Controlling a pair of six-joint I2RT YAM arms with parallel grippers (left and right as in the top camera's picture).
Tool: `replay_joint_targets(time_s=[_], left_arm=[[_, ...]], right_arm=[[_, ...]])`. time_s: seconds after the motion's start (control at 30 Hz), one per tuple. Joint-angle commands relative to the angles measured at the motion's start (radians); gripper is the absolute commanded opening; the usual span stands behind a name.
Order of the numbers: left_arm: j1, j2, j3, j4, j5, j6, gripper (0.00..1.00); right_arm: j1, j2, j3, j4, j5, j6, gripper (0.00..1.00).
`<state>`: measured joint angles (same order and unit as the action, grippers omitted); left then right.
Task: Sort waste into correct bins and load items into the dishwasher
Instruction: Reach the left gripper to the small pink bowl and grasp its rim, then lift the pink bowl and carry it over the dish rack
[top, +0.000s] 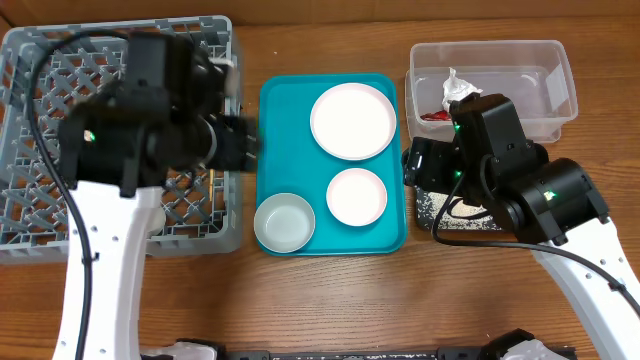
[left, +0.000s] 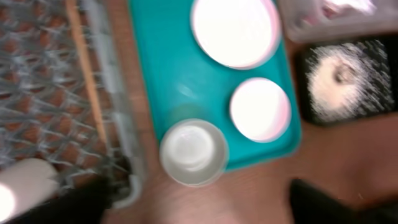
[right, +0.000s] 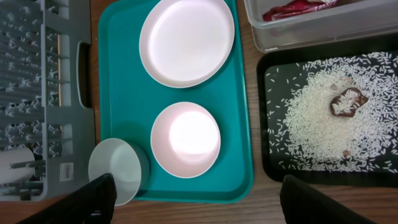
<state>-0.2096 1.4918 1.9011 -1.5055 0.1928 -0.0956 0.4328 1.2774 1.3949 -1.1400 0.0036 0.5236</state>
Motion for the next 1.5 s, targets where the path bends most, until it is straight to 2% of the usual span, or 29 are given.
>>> replay_joint_targets(time_s=[0.0, 0.07, 0.2, 0.3, 0.5, 0.63, 0.73, 0.87, 1.07, 1.23, 1.4, 1.47], left_arm=[[-0.041, 0.027, -0.028, -0.001, 0.126, 0.010, 1.00], [-0.060, 0.027, -0.030, 0.003, 0.116, 0.002, 1.00], [-0.088, 0.027, -0.080, 0.027, -0.062, -0.180, 1.00], [-0.110, 0.027, -0.196, 0.116, -0.083, -0.204, 0.99], [-0.187, 0.028, -0.464, 0.372, -0.039, -0.273, 0.82], [-0.246, 0.037, -0.593, 0.555, -0.039, -0.276, 0.83], [-0.286, 0.059, -0.645, 0.642, -0.039, -0.291, 0.79], [-0.320, 0.121, -0.657, 0.681, -0.043, -0.295, 0.76], [-0.321, 0.206, -0.655, 0.733, -0.045, -0.312, 0.76], [-0.320, 0.266, -0.655, 0.801, -0.138, -0.276, 0.75], [-0.320, 0.341, -0.655, 0.849, -0.129, -0.224, 0.61], [-0.320, 0.370, -0.655, 0.868, -0.129, -0.213, 0.60]], right_arm=[[-0.002, -0.003, 0.014, 0.005, 0.001, 0.005, 0.88], [-0.002, -0.003, 0.014, 0.005, 0.001, 0.005, 0.89], [-0.002, -0.003, 0.014, -0.003, 0.001, 0.005, 0.89], [-0.002, -0.003, 0.014, -0.003, 0.001, 0.005, 0.89], [-0.002, -0.003, 0.014, 0.005, 0.001, 0.005, 0.90], [-0.002, -0.003, 0.014, 0.007, 0.001, 0.005, 0.90], [-0.002, -0.003, 0.014, 0.008, 0.001, 0.005, 0.90], [-0.002, -0.003, 0.014, 0.011, 0.001, 0.005, 0.90], [-0.002, -0.003, 0.014, 0.011, 0.000, 0.005, 0.90], [-0.002, -0.002, 0.014, 0.011, -0.002, 0.005, 0.90], [-0.002, -0.002, 0.014, 0.010, -0.006, 0.005, 0.89], [-0.002, -0.002, 0.014, 0.011, -0.007, 0.005, 0.89]])
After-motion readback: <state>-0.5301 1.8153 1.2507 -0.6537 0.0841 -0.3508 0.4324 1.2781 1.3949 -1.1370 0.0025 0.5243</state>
